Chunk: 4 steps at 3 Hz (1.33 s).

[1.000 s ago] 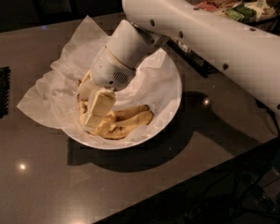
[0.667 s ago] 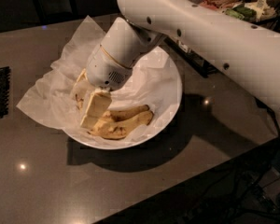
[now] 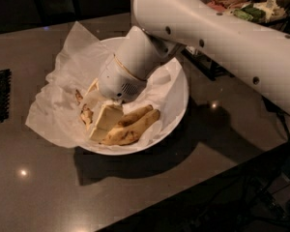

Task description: Pick banana from white bowl

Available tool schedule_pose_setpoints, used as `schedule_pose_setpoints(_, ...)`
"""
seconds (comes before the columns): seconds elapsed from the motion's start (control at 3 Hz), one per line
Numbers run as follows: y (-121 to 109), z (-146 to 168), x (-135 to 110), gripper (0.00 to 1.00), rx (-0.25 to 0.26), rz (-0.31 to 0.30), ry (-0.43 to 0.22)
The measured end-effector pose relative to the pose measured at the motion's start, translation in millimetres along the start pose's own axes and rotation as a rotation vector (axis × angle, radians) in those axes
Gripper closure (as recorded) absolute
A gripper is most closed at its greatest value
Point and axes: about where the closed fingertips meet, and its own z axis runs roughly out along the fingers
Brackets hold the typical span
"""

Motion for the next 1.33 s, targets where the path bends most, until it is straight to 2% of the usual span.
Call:
schedule_pose_setpoints(0.33,4,0,26,0.37,0.0,0.066,-0.021)
schedule_pose_setpoints(0.67,4,-1,43,0.37,-0.001,0.107,-0.04)
schedule_pose_setpoints(1.0,3,-2,42,0.56,-0.001,0.107,-0.04)
schedule_pose_setpoints(1.33,5,-5,48,0.79,0.009,0.114,-0.039)
